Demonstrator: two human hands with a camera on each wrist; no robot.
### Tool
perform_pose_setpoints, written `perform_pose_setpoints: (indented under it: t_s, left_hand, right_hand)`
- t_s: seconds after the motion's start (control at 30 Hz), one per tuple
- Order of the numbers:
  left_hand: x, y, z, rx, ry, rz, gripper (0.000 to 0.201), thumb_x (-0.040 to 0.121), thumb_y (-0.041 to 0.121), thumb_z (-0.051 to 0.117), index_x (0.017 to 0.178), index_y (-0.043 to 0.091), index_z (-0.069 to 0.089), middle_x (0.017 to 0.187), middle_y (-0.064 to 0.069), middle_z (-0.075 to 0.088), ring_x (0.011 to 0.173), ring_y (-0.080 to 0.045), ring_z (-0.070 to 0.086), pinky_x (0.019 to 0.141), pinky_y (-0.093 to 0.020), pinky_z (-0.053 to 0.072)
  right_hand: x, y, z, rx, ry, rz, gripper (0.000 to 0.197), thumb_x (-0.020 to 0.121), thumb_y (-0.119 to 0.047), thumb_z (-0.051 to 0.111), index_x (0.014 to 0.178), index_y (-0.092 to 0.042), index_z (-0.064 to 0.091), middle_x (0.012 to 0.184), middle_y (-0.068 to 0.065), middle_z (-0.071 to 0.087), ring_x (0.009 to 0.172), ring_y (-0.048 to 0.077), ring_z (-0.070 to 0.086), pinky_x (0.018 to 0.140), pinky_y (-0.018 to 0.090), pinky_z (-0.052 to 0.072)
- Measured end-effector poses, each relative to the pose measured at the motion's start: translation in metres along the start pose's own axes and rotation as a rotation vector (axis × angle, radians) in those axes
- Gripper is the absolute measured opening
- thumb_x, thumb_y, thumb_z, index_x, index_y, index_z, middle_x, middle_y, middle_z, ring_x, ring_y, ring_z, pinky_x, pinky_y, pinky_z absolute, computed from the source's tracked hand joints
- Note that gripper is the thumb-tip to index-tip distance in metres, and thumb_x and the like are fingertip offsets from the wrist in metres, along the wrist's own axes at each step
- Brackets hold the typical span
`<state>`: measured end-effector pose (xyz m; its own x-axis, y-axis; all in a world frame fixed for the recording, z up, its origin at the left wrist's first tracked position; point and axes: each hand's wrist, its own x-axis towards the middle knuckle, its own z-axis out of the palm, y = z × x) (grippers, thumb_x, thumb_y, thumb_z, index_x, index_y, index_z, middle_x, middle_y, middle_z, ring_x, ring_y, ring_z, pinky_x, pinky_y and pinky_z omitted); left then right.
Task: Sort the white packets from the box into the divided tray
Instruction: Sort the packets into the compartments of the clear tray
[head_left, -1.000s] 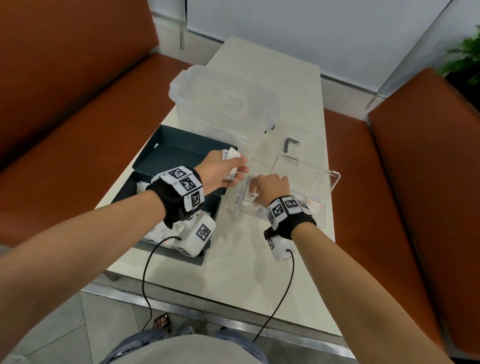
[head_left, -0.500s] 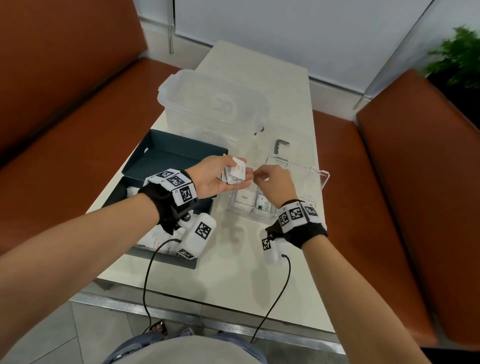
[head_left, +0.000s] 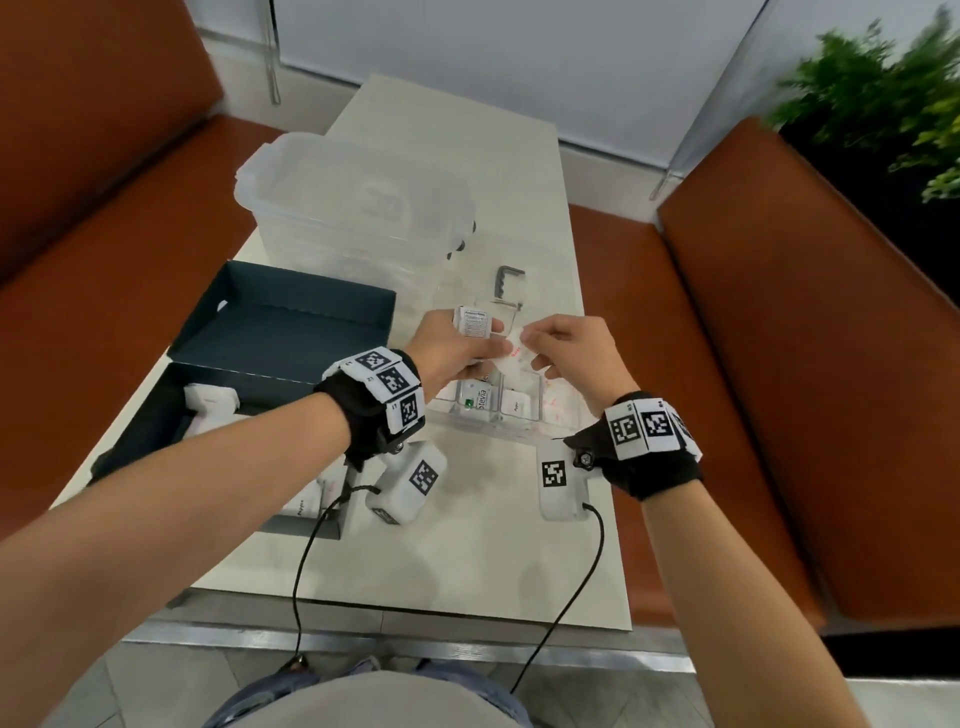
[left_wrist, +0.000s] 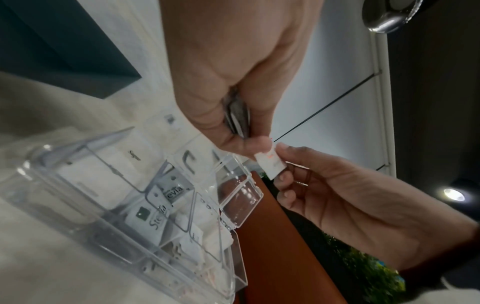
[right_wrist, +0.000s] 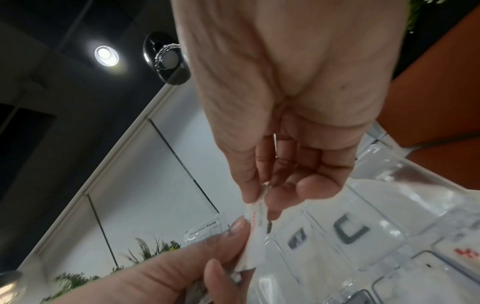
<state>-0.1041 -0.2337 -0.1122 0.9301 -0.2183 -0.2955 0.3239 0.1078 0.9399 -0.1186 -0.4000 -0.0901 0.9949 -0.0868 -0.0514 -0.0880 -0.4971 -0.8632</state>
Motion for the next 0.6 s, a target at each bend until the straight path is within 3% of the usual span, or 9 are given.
perform_pose_setpoints:
  t_s: [0.1, 0.3, 0.47, 0.6]
  left_hand:
    - [0.004, -0.003, 0.013, 0.016, -0.019, -0.037, 0.027, 0.078, 0.002, 0.077, 0.100, 0.007, 0.063, 0.072, -0.005, 0.061, 0.050, -0.009, 0.051, 0.056, -0.022, 0.049]
    - [0.011, -0.007, 0.033, -0.041, 0.002, -0.141, 0.026, 0.086, 0.015, 0.072, 0.107, 0.002, 0.064, 0.086, -0.007, 0.062, 0.063, -0.011, 0.053, 0.051, -0.019, 0.044]
    - [0.010, -0.011, 0.037, -0.068, 0.025, -0.159, 0.020, 0.088, 0.013, 0.069, 0.102, 0.003, 0.062, 0.082, -0.006, 0.062, 0.058, -0.010, 0.052, 0.049, -0.017, 0.044]
    - [0.008, -0.012, 0.039, -0.077, 0.018, -0.152, 0.019, 0.089, 0.013, 0.067, 0.104, 0.003, 0.061, 0.081, -0.006, 0.061, 0.058, -0.010, 0.051, 0.049, -0.017, 0.043]
  right_hand:
    - [-0.001, 0.010, -0.011, 0.055, 0.029, 0.060, 0.010, 0.087, -0.013, 0.067, 0.096, -0.010, 0.071, 0.076, 0.001, 0.069, 0.057, 0.005, 0.062, 0.056, 0.018, 0.051]
    - [0.007, 0.039, -0.042, 0.028, 0.114, 0.107, 0.011, 0.088, -0.010, 0.064, 0.093, -0.017, 0.071, 0.080, 0.002, 0.071, 0.061, 0.006, 0.065, 0.060, 0.019, 0.052]
    - [0.016, 0.067, -0.048, -0.184, 0.129, 0.151, 0.015, 0.090, -0.008, 0.059, 0.095, -0.013, 0.073, 0.079, 0.003, 0.070, 0.060, 0.004, 0.063, 0.061, 0.019, 0.055]
    - [0.020, 0.076, -0.038, -0.424, 0.001, 0.146, 0.018, 0.090, -0.005, 0.057, 0.097, -0.011, 0.073, 0.092, 0.008, 0.068, 0.074, 0.015, 0.061, 0.061, 0.019, 0.046]
